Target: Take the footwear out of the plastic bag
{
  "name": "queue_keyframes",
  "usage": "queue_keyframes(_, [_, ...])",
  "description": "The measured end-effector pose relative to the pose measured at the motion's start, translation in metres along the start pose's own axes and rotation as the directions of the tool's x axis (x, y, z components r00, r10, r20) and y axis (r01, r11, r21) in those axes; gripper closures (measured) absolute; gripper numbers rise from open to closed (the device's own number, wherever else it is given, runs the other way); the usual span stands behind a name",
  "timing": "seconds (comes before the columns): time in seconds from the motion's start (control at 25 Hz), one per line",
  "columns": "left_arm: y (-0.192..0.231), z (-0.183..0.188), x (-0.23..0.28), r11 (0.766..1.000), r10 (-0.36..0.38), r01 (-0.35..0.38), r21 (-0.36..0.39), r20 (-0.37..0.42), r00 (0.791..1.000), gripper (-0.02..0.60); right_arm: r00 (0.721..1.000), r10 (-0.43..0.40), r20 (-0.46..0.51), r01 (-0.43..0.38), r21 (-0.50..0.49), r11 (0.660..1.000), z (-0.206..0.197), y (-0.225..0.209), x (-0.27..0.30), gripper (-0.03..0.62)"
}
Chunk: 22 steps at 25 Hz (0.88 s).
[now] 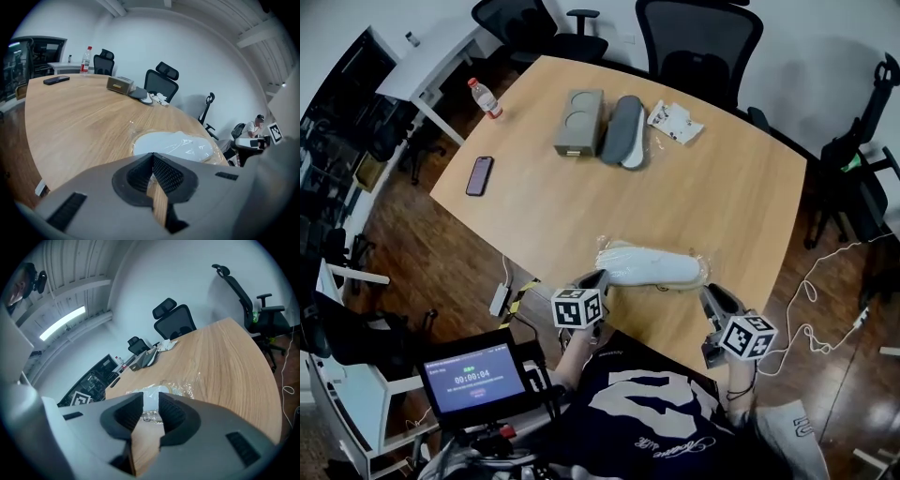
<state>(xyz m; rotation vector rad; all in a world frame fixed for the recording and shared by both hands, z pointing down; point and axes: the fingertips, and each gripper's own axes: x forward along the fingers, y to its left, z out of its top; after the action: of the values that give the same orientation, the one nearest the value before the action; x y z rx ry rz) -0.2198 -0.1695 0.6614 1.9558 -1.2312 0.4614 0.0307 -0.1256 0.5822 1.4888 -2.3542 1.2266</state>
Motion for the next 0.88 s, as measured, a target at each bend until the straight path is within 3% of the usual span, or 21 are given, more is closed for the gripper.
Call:
queue_keyframes(0.4, [0.004,-0.006,0.01,0.999,0.041,-0.042,-0.006,-0.048,0.998,0.577,0.987,0.015,-0.161,-0.031,-0.099,0.995,0.011,-0.083,0.022,0.499])
queue_keyframes(0.68, [0.003,-0.008,0.011,0.999,0.041,-0.041,0.0,-0.058,0.997,0.577,0.949,0.182,-0.256,-0.193,-0.018,0.981,-0.005,-0.082,0.038,0.463])
queue_keyframes(0.88, [0.009,-0.005,0.012,0.999,-0.018,0.013,-0.048,-0.098,0.995,0.577,0.925,0.272,-0.267,-0.272,0.039,0.962,-0.005,-0.065,0.051,0.422])
